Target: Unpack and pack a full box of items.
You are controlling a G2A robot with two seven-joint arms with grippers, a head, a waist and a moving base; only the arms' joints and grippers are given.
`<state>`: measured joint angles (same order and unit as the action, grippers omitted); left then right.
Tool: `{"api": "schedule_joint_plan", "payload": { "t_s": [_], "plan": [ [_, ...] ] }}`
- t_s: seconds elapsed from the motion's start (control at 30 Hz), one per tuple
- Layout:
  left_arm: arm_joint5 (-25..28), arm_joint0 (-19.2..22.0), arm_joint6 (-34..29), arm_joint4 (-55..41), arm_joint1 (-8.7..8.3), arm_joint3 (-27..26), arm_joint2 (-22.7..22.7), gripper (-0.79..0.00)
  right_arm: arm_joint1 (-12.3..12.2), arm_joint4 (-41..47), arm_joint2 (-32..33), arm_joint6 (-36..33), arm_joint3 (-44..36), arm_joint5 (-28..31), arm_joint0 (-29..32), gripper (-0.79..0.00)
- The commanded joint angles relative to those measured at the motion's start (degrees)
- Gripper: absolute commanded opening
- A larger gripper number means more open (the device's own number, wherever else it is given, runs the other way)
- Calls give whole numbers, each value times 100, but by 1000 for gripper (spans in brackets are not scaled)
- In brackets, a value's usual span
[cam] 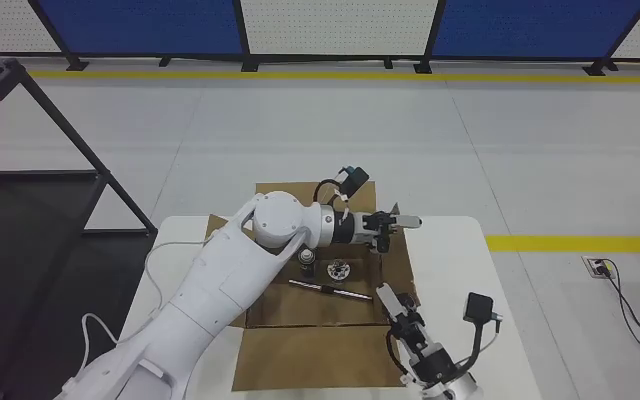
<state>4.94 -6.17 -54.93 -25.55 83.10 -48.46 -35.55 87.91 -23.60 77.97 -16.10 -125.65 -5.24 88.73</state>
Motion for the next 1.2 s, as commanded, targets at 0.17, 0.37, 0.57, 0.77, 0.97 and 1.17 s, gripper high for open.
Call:
{"api": "schedule_joint_plan", "payload": {
  "t_s": [0.17, 0.37, 0.57, 0.77, 0.97, 1.17],
  "plan": [
    [159, -134, -91, 55, -101, -55, -336, 0, -47, 112, 289, 146, -148, -96, 190, 0],
    [352, -535, -87, 100, -401, -362, -1016, 0, -88, -4, 410, -9, -145, -545, 61, 0],
    [289, -1294, -18, 293, -868, -1237, -2132, 0, -91, -140, 384, 182, 45, -1102, -290, 0],
    [-87, -2527, 212, 722, -1316, -2711, -3446, 0, -93, -163, 320, 168, 55, -1263, -356, 0],
    [-175, -2851, 430, 966, -1402, -3130, -3751, 0, -93, -163, 320, 168, 55, -1263, -356, 0],
    [-175, -2851, 430, 966, -1402, -3130, -3751, 0, -96, -104, 277, 145, 70, -1180, -341, 0]
  ]
}}
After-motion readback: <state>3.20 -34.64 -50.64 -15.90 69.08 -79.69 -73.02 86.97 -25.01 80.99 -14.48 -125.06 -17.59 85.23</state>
